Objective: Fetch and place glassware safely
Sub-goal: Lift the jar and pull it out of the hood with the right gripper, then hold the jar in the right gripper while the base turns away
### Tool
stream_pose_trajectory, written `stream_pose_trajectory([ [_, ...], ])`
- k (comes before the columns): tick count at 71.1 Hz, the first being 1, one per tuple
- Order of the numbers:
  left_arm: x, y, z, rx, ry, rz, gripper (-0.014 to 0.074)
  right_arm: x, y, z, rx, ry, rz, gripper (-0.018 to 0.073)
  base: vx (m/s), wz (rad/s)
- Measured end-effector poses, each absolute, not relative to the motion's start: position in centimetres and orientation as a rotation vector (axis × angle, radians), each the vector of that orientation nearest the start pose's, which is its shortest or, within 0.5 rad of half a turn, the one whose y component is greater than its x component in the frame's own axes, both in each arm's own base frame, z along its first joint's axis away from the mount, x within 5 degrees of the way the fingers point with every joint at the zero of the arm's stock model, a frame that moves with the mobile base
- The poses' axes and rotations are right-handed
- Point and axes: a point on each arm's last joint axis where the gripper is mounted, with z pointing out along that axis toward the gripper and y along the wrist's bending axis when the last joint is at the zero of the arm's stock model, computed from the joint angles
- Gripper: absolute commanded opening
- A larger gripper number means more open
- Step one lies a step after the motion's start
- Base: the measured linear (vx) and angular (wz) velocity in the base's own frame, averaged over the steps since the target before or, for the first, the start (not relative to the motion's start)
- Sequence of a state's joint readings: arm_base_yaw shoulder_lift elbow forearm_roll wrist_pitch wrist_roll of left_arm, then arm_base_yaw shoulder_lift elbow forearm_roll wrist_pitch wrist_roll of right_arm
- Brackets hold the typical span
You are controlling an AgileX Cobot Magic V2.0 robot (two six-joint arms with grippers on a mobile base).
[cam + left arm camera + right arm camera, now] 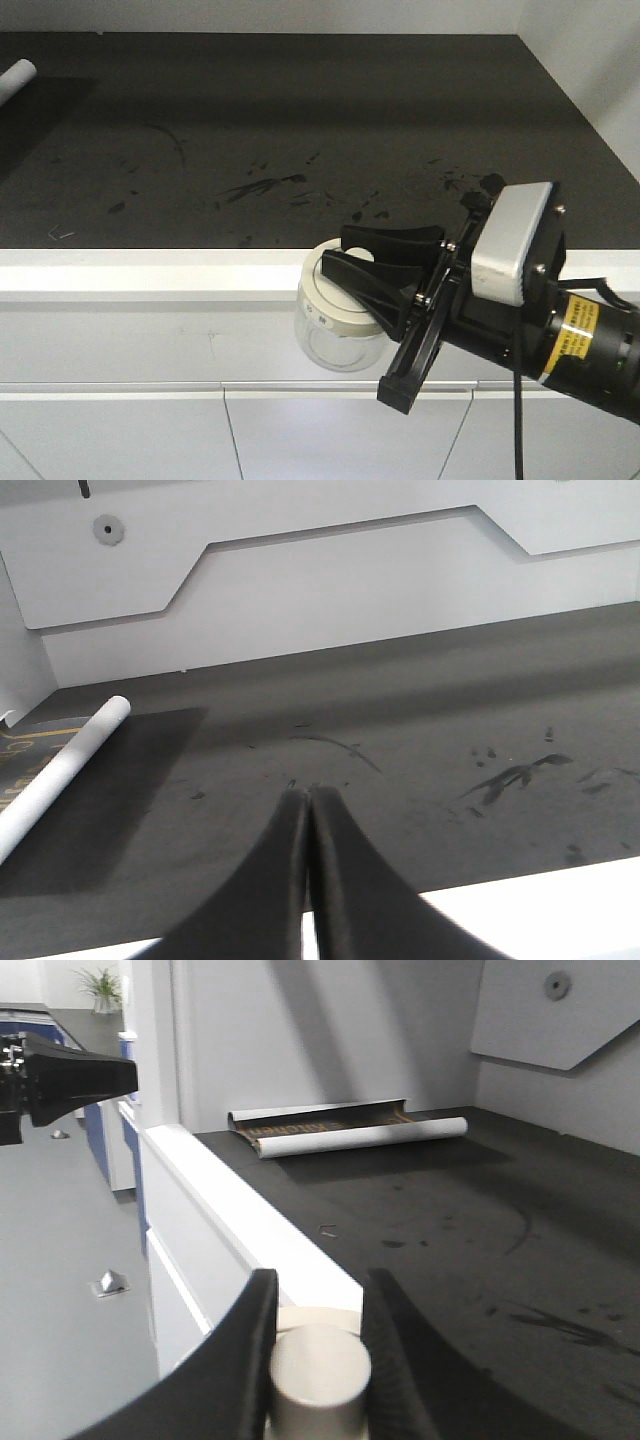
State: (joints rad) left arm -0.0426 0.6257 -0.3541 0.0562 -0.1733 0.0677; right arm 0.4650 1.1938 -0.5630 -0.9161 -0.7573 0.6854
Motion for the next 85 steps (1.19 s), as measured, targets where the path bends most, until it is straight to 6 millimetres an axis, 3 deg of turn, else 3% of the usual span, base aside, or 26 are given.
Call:
stream_pose_trajectory([
  [85,13.51,-0.66,29.42,0.138,1.576,0.055,-0.0007,18.94,15.27,28.28,-0.867,1.395,0.793,-0.0003,0.0,0.0],
])
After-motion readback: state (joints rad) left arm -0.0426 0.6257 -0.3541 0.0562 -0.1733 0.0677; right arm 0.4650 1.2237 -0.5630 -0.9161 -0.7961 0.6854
